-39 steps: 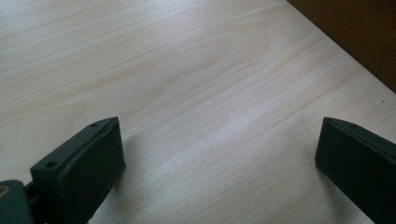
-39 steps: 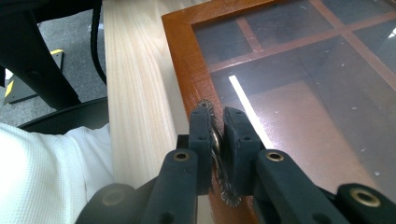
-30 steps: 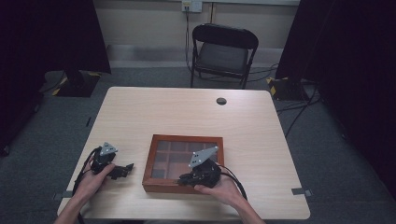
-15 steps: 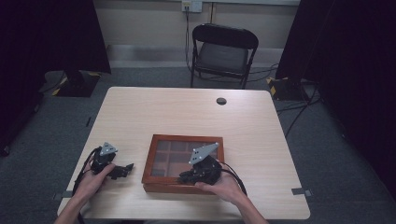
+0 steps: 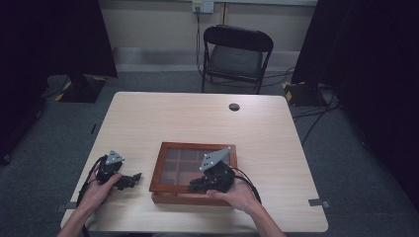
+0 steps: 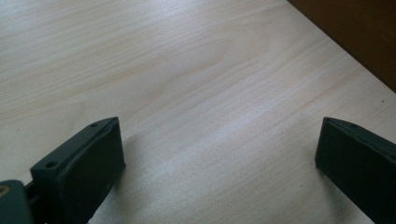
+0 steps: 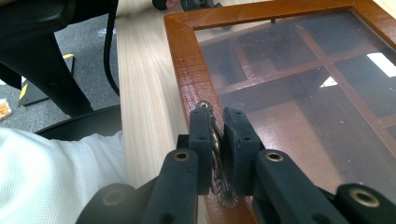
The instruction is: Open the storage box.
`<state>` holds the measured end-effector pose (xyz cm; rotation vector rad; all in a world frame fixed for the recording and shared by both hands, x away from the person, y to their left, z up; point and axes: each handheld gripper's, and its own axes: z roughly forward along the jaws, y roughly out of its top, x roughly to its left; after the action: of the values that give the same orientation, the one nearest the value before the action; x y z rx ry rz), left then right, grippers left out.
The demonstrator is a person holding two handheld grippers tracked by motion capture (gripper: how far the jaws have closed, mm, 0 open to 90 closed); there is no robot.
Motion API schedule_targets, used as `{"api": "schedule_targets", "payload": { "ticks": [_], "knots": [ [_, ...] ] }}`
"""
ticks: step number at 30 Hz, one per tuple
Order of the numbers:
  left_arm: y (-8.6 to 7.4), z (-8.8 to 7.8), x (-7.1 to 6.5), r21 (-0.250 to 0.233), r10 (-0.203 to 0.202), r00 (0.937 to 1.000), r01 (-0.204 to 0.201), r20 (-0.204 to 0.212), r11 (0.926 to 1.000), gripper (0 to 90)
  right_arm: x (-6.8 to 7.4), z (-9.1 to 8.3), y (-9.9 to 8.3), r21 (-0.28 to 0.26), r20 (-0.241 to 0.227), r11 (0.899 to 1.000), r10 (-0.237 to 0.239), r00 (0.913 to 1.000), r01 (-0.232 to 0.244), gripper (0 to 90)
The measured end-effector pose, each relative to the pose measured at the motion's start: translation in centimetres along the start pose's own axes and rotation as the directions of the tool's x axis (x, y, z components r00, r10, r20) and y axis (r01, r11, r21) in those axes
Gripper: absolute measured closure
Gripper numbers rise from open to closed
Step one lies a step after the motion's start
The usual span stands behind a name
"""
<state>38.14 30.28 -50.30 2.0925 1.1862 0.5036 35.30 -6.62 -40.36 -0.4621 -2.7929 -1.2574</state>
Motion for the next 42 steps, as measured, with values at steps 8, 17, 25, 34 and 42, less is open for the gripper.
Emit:
{"api": "schedule_targets", "payload": {
  "ticks": [8, 17, 25, 34, 42],
  "knots": [
    [0.0, 0.0, 0.0, 0.0, 0.0, 1.0, 0.0, 0.0, 1.0, 0.5, -0.1, -0.2, 0.3, 0.011, -0.006, 1.0, -0.005, 1.0, 0.005, 82.8],
    [0.0, 0.0, 0.0, 0.0, 0.0, 1.0, 0.0, 0.001, 1.0, 0.5, -0.3, -0.8, 1.1, 0.005, -0.009, 1.0, -0.008, 0.9999, 0.008, 82.9],
    [0.0, 0.0, 0.0, 0.0, 0.0, 1.0, 0.0, 0.0, 1.0, 0.5, -0.5, -1.4, 1.8, -0.005, -0.009, 1.0, -0.012, 0.9999, 0.012, 83.0],
    [0.0, 0.0, 0.0, 0.0, -0.001, 1.0, 0.001, 0.001, 1.0, 0.5, -0.7, -2.0, 2.4, -0.017, -0.005, 1.0, -0.013, 0.9999, 0.013, 83.0],
    [0.0, 0.0, 0.0, 0.0, 0.0, 1.0, 0.0, 0.0, 1.0, 0.5, -1.0, -2.6, 3.1, -0.02, -0.006, 1.0, -0.011, 0.9999, 0.011, 83.0]
  ]
}}
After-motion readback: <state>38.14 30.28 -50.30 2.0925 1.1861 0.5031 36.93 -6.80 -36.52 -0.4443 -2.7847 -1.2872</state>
